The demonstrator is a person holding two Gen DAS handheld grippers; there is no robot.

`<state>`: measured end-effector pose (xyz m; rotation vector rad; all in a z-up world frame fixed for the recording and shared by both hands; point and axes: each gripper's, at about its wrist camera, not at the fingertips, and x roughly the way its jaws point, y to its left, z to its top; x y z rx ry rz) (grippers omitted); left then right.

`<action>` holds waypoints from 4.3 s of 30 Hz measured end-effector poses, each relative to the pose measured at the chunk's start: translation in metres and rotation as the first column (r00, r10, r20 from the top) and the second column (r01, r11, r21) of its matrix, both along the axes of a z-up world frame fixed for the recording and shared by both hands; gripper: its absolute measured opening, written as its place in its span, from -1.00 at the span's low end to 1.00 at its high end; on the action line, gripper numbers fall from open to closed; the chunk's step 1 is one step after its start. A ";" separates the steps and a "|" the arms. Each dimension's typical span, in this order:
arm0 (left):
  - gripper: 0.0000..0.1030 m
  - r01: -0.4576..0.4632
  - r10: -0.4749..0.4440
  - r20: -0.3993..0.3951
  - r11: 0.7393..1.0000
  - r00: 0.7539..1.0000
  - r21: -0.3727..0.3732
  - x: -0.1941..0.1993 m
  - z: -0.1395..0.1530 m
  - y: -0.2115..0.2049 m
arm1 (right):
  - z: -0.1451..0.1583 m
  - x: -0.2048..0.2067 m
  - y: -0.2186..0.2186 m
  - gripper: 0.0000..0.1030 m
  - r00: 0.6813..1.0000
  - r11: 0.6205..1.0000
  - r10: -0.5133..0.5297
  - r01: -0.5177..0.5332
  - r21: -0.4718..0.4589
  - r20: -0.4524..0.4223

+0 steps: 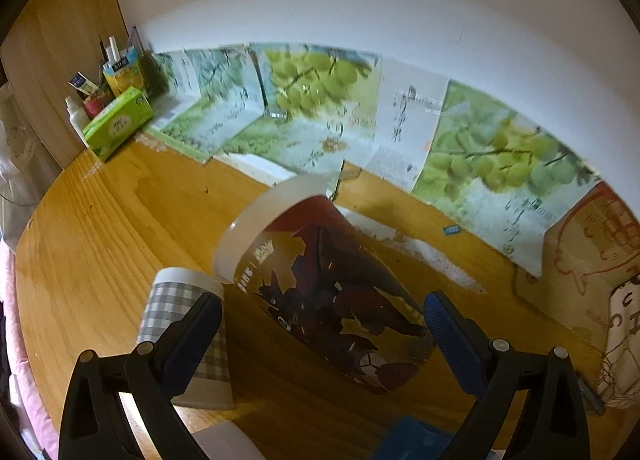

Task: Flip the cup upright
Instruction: 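Close the right gripper around the brown robot-print cup's body, then lift the brown cup with the right gripper and rotate it rim up, then grasp the upright brown cup with the left gripper while the right gripper releases it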

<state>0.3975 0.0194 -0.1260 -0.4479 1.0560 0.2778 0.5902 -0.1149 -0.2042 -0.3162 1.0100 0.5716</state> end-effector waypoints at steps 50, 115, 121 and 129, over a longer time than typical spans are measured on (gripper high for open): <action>0.98 0.102 -0.108 0.102 0.993 0.989 0.062 -0.045 0.041 0.009 | 0.058 -0.066 -0.041 0.27 0.988 0.986 -0.145 0.139 0.096 0.061; 0.98 0.409 -0.537 -0.191 0.789 0.822 -0.458 -0.063 -0.098 0.051 | -0.033 -0.316 0.047 0.27 0.880 0.866 -0.417 0.461 0.193 -0.227; 0.97 0.396 -0.540 -0.207 0.782 0.816 -0.481 -0.061 -0.103 0.045 | -0.036 -0.311 0.049 0.27 0.877 0.866 -0.419 0.464 0.187 -0.235; 0.95 0.372 -0.523 -0.230 0.795 0.821 -0.480 -0.060 -0.108 0.037 | -0.038 -0.305 0.044 0.28 0.880 0.867 -0.400 0.454 0.205 -0.258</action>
